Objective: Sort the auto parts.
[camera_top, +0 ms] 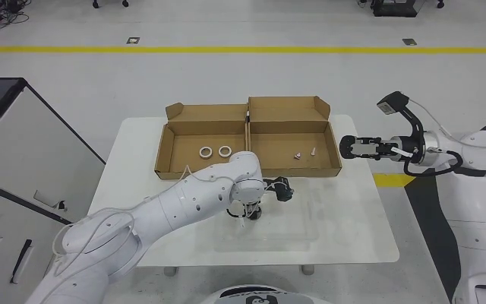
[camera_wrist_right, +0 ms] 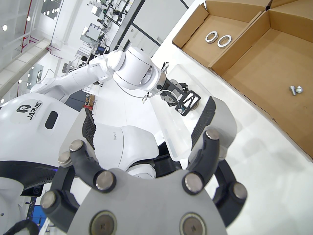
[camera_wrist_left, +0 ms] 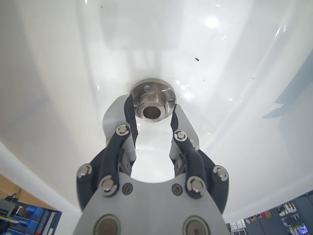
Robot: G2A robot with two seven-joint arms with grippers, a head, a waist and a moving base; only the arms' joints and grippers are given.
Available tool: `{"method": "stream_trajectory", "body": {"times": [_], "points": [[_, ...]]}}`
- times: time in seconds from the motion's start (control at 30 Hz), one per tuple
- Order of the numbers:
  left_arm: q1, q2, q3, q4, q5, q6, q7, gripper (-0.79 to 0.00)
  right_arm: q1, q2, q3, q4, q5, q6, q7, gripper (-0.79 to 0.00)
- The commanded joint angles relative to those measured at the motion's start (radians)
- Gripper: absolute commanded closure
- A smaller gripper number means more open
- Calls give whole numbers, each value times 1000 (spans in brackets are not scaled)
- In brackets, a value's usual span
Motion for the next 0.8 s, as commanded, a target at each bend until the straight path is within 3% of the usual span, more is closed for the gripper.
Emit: {"method": "stream_trajectory", "body": {"times": [0.0,0.23,0.3,0.33,0.77], "points": [[1,-1,-1,3,1,-2,-3,-351,0,0,0,0,0,0,0,-785],[6,-9,2,22,-4,-12,-4,-323,0,0,0,0,0,0,0,-785],[6,-12,2,27,-4,-13,-2,-71,0,0,0,0,0,0,0,-785],[6,-13,1,29,-4,-14,-1,0,0,0,0,0,0,0,0,-785],[-1,-8,-32,1,-15,2,-21,0,0,0,0,0,0,0,0,-785]]}}
